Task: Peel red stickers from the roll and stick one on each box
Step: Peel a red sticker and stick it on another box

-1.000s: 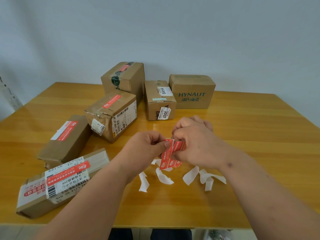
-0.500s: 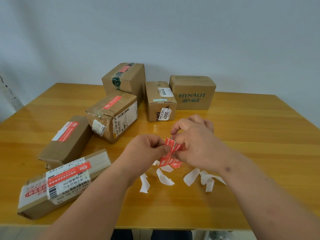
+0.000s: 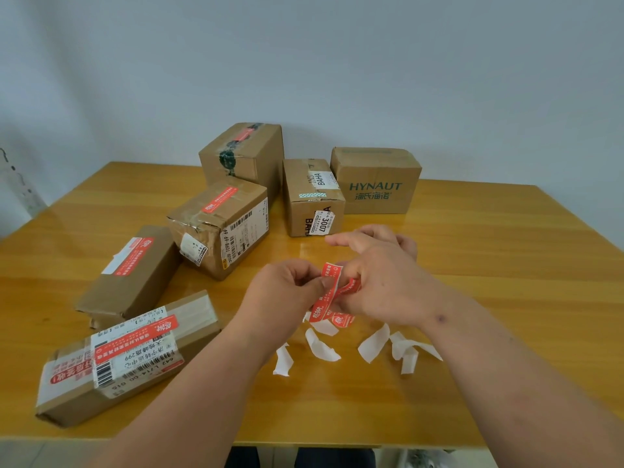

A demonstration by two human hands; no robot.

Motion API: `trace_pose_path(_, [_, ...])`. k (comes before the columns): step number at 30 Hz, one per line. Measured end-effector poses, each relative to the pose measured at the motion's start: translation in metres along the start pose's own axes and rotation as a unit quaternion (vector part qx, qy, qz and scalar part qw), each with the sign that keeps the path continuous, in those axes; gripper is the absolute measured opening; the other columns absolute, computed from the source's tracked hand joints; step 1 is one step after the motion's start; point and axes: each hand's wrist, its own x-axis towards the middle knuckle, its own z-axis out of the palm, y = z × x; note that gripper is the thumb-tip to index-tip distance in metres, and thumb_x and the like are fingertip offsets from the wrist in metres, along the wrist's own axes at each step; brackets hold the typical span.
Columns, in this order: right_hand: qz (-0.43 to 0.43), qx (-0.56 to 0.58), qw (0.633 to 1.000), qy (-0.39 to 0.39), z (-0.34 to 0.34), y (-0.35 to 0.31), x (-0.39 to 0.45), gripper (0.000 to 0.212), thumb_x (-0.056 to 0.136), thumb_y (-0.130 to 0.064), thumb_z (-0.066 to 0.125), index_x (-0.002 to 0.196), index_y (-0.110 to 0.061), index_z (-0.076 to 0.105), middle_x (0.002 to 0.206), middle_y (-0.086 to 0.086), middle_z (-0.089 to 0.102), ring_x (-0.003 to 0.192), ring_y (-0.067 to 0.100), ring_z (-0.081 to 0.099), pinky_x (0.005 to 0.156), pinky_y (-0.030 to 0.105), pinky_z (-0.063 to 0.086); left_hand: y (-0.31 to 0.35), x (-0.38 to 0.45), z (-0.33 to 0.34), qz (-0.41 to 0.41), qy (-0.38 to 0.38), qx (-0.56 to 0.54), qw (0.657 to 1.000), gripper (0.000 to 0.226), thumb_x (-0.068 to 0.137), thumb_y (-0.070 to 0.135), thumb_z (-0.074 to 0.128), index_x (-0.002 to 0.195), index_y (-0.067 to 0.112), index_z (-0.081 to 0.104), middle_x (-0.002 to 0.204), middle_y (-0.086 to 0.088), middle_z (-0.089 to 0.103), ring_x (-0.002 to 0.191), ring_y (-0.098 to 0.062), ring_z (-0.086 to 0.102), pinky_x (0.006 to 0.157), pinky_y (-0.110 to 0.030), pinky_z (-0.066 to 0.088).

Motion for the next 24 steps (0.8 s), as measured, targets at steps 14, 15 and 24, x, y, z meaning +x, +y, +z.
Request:
trace_pose_path(14, [-0.036,0.008,0.998,0.048,0.006,0.004,-0.004,0.016,0.067,-0.047,0.079,0.073,-0.033,0.076,0.128,-0.032,0.044,0.125,0.001,0.02,0.102,0.036,0.008,-0.004,0.006,0.002,-0.011,0.028,-0.005,1.0,0.018,0.093,0.034,0.06,0.081,0.024,0.069,0.068,0.001,0.071,0.059,-0.006,0.065,0.067,-0.029,0.057])
trace_pose_path(15, [-0.041,0.011,0.998,0.052,0.006,0.005,-0.005,0.015,0.067,-0.046,0.079,0.071,-0.032,0.075,0.127,-0.032,0.044,0.125,0.001,0.019,0.1,0.034,0.007,-0.004,0.007,0.002,-0.011,0.03,-0.003,0.999,0.018,0.094,0.034,0.06,0.082,0.024,0.069,0.066,0.002,0.07,0.056,-0.003,0.063,0.064,-0.027,0.054])
trace_pose_path(24, [-0.051,0.011,0.998,0.039,0.005,0.005,-0.011,0.011,0.067,-0.039,0.08,0.068,-0.031,0.074,0.124,-0.031,0.048,0.125,0.0,0.018,0.1,0.032,0.007,-0.006,0.01,0.0,-0.023,0.055,-0.041,0.997,0.015,0.095,0.027,0.06,0.085,0.019,0.069,0.069,-0.002,0.073,0.057,-0.008,0.067,0.065,-0.026,0.056])
